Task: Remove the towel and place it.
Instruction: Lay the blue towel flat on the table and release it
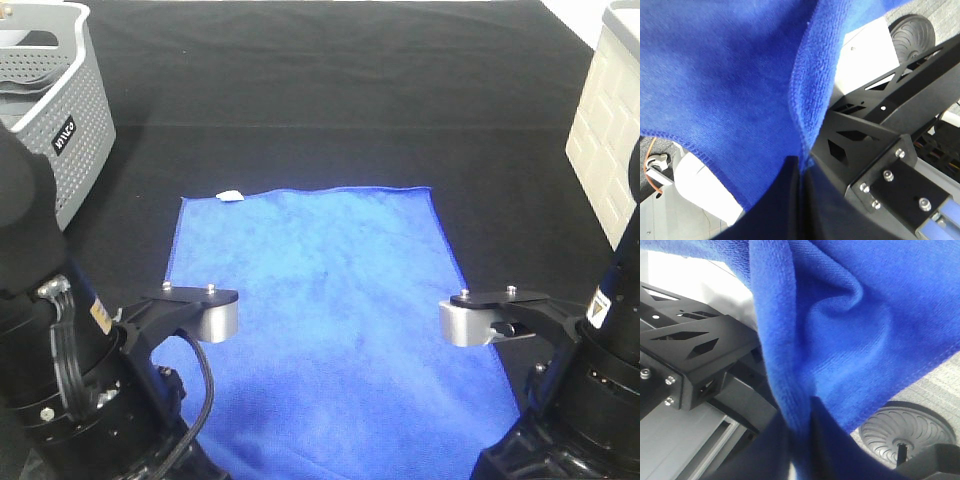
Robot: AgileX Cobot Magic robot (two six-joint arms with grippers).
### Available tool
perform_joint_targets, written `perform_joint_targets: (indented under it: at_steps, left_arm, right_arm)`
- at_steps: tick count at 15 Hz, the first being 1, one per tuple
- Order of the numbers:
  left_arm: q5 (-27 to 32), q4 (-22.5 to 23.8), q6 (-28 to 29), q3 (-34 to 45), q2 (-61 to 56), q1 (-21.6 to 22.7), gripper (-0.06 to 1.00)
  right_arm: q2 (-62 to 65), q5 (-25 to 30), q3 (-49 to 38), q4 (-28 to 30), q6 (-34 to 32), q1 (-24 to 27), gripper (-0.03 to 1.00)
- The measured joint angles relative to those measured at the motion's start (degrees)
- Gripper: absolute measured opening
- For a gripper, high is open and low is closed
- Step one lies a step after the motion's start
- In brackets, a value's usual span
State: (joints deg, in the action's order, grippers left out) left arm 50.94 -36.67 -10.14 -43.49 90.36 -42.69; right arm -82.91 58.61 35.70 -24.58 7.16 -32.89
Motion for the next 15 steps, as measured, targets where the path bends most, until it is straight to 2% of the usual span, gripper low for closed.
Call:
perform_joint_targets:
  at_steps: [1, 2, 3, 4, 5, 6, 8, 10, 12, 14, 15]
  left_arm:
    - [0.11, 0.0, 0.0, 0.0, 0.0, 0.0, 0.07]
    - [0.11, -0.06, 0.0, -0.06, 0.0, 0.0, 0.19]
    - [0.11, -0.06, 0.0, -0.06, 0.0, 0.0, 0.19]
    - [0.11, -0.57, 0.11, -0.11, 0.0, 0.0, 0.4]
    - [0.29, -0.8, 0.46, -0.11, 0.0, 0.0, 0.53]
    - [0.63, -0.92, 0.57, -0.11, -0.06, 0.0, 0.63]
    - [1.49, -1.09, 0.69, -0.17, -0.23, 0.0, 0.69]
    - [1.66, -1.09, 0.69, -0.17, -0.29, 0.0, 0.7]
    - [2.12, -0.06, 1.49, -2.01, -0.34, 0.06, 0.7]
    - [2.98, 4.07, 3.38, -6.19, -0.34, 1.72, 0.7]
    - [2.98, 8.71, 5.56, -10.08, -0.34, 4.18, 0.7]
  right_arm:
    - [0.0, 0.0, 0.0, -0.17, -0.23, 0.0, 0.19]
    - [0.0, 0.06, 0.0, -0.34, -0.46, 0.0, 0.31]
    - [0.0, 0.06, 0.0, -0.34, -0.46, 0.0, 0.31]
    - [0.0, 0.11, 0.0, -0.57, -0.57, 0.0, 0.52]
    - [0.0, 0.17, 0.0, -0.63, -0.57, 0.0, 0.61]
    - [0.0, 0.4, 0.0, -0.63, -0.57, 0.0, 0.67]
    - [0.06, 0.92, 0.0, -0.63, -0.57, 0.0, 0.71]
    - [1.49, 0.52, 0.11, -0.23, -0.57, 0.0, 0.71]
    - [3.5, 0.06, 2.46, 2.75, -2.29, 0.0, 0.71]
    - [4.13, 0.06, 7.05, 8.37, -5.73, 0.0, 0.71]
    - [4.07, 0.06, 10.89, 10.83, -7.16, 2.12, 0.71]
